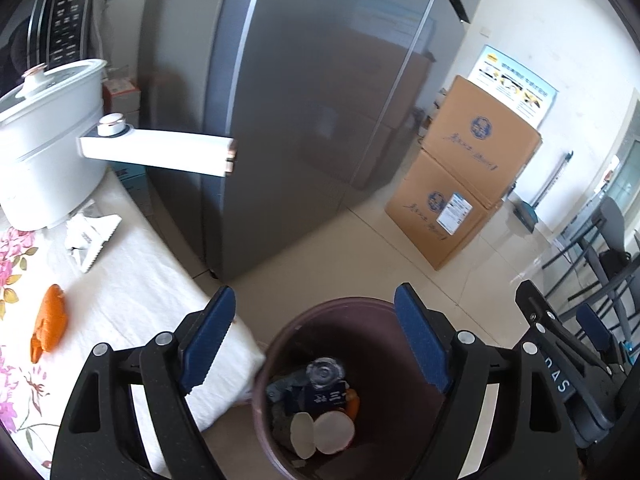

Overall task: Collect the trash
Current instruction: 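Move both tools back to the table toward the remaining peel and wrapper, then grasp the remaining orange peel with the left gripper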

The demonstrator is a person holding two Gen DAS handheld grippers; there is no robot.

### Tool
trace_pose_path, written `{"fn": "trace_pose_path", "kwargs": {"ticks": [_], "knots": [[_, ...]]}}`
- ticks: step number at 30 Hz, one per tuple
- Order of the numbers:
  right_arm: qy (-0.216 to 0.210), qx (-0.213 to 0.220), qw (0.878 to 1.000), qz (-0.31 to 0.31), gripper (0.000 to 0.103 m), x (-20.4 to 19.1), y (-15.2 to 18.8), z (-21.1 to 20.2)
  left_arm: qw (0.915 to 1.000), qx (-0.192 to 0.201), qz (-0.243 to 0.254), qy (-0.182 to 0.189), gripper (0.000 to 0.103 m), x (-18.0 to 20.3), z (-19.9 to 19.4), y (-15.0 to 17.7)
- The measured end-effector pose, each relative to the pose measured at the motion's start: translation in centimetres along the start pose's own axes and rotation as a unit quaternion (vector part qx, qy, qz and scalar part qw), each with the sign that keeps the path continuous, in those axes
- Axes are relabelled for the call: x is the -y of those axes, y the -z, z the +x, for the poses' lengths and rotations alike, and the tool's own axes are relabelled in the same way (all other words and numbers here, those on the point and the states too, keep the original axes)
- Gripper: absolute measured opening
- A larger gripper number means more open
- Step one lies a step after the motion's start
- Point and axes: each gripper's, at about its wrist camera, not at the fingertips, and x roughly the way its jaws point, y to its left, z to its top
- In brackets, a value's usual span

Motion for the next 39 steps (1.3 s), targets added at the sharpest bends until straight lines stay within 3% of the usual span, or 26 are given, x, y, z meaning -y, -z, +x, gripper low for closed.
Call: {"fn": "trace_pose_path", "kwargs": {"ticks": [14,25,33,39], "knots": [[-0.042,0.002,0.998,-0.051,0.096,-7.6,0.0,-1.4,0.9978,0.001,-0.049,-0.045,0.081,-7.4,-1.1,-0.7],[-0.087,0.007,0.991,-0.103,0.096,-15.4,0.9,-3.6,0.9894,-0.002,-0.100,-0.105,0.081,-16.2,-2.8,0.0],[-0.111,0.001,0.984,-0.137,0.096,-20.3,1.8,-4.4,0.9803,-0.043,-0.131,-0.142,0.081,-22.6,-2.3,1.5],[-0.135,-0.010,0.982,-0.135,0.096,-23.2,1.7,-4.8,0.9809,-0.071,-0.121,-0.135,0.081,-24.4,-1.5,2.4]]}}
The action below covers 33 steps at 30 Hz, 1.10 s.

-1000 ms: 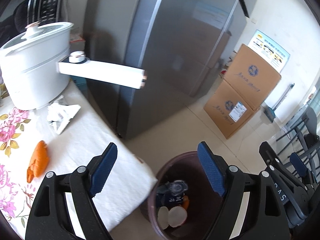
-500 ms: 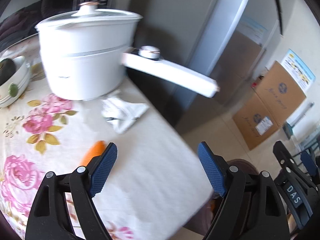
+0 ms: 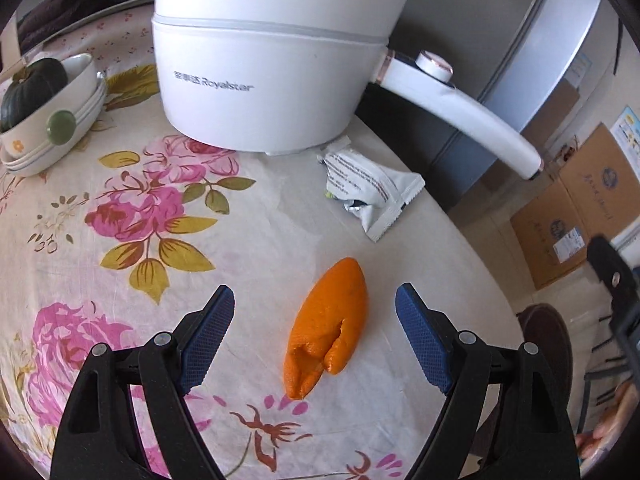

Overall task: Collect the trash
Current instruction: 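Grasp the remaining orange peel with the left gripper, then grasp the white snack wrapper with the right gripper while the left holds the peel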

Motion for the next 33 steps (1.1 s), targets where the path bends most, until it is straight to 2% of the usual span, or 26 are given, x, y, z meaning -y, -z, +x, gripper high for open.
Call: {"fn": "trace_pose_path", "kwargs": {"ticks": [4,6,7,11,14,20,26,28,33], "knots": [[-0.017,-0.013,1.000,0.020,0.096,-0.6,-0.6,0.6,0.9986,-0.028,0.044,0.003,0.081,0.7,1.3,0.6],[-0.024,-0.019,0.999,0.021,0.096,-1.1,-0.7,1.0,0.9972,-0.036,0.065,0.000,0.075,1.0,1.9,1.0],[-0.024,-0.020,0.999,0.018,0.096,-1.4,-0.7,1.3,0.9967,-0.041,0.070,0.001,0.064,1.0,2.2,1.1],[-0.030,-0.035,0.999,0.004,0.096,-2.7,-0.7,2.3,0.9946,-0.037,0.097,0.006,0.030,0.9,2.0,1.3],[-0.038,-0.044,0.998,-0.013,0.096,-3.9,-0.5,3.1,0.9942,-0.041,0.097,0.021,0.022,0.2,1.5,1.2],[-0.073,-0.041,0.993,-0.083,0.096,-7.2,-0.3,4.0,0.9949,-0.036,0.091,0.026,0.020,-2.5,-1.2,0.7],[-0.134,-0.049,0.974,-0.176,0.096,-11.3,0.1,6.0,0.9981,-0.005,0.043,0.045,0.020,-6.9,-5.7,0.3],[-0.144,-0.038,0.967,-0.207,0.096,-12.4,0.0,6.4,0.9979,-0.008,0.021,0.060,0.020,-8.0,-6.2,0.2],[-0.182,-0.025,0.952,-0.243,0.096,-14.2,-0.4,7.6,0.9982,-0.005,0.006,0.059,0.021,-8.6,-6.6,0.1]]}}
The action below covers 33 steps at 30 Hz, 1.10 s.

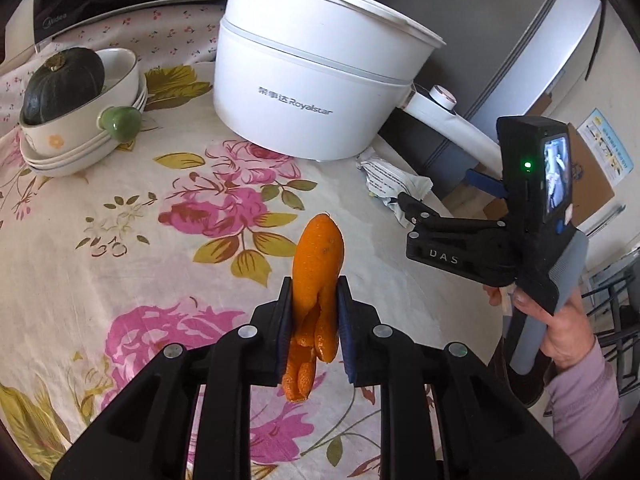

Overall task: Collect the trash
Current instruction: 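Grasp the white snack wrapper with the right gripper while the left holds the peel, then carry the peel and wrapper over the brown bin and open both grippers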

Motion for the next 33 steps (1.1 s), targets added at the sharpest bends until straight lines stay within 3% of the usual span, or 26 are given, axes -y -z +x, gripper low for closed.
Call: {"fn": "trace_pose_path", "kwargs": {"ticks": [6,14,16,18,20,22,26,33], "knots": [[-0.054,-0.002,0.998,-0.029,0.096,-0.5,-1.4,2.5,1.0000,-0.001,0.000,-0.006,0.022,0.1,0.4,0.1],[-0.072,-0.024,0.995,-0.062,0.094,-1.9,-2.3,5.7,0.9999,-0.008,0.000,-0.014,0.024,-0.5,1.0,0.3],[-0.083,-0.023,0.995,-0.051,0.088,-1.7,-2.5,6.0,0.9999,-0.008,-0.002,-0.014,0.024,-0.8,1.1,0.3],[-0.115,-0.033,0.992,-0.030,0.075,-1.3,-2.8,6.5,0.9999,-0.009,-0.003,-0.014,0.024,-0.9,1.1,0.3],[-0.134,-0.036,0.990,-0.016,0.054,-0.9,-3.1,6.8,0.9998,-0.010,-0.006,-0.014,0.024,-1.0,1.2,0.4],[-0.134,-0.034,0.990,-0.007,0.044,-0.8,-3.2,7.0,0.9998,-0.010,-0.007,-0.012,0.024,-0.9,1.2,0.4],[-0.113,-0.035,0.993,-0.001,0.032,-1.1,-3.0,6.6,0.9999,-0.006,-0.007,-0.012,0.024,-0.7,0.9,0.5],[-0.096,-0.045,0.994,0.034,0.026,-1.9,-0.4,3.4,0.9996,0.009,-0.015,-0.022,0.024,-0.9,0.3,0.7]]}}
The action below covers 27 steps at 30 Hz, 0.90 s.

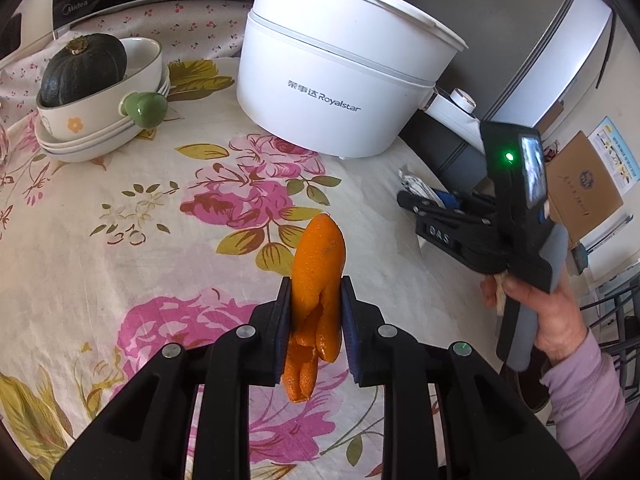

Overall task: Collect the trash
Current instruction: 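Carry the peel and wrapper over the brown bin and open both grippers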

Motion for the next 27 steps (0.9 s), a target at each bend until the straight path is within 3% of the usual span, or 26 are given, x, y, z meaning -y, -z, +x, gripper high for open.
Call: {"fn": "trace_pose_path", "kwargs": {"ticks": [7,13,19,27], "knots": [[0.010,-0.010,0.999,0.030,0.025,-2.3,2.4,-3.2,0.9997,0.023,-0.009,0.008,0.023,0.6,-1.7,0.6],[0.026,0.039,0.997,0.060,0.025,-3.5,4.7,-9.9,0.9985,0.048,0.004,0.026,0.023,2.5,-4.0,1.6],[0.038,0.086,0.992,0.083,0.025,-1.0,6.1,-14.6,0.9957,0.075,0.014,0.053,0.023,5.0,-6.5,2.8],[0.077,0.125,0.983,0.112,0.025,0.5,11.8,-20.9,0.9890,0.112,0.021,0.094,0.023,9.3,-9.9,5.3]]}}
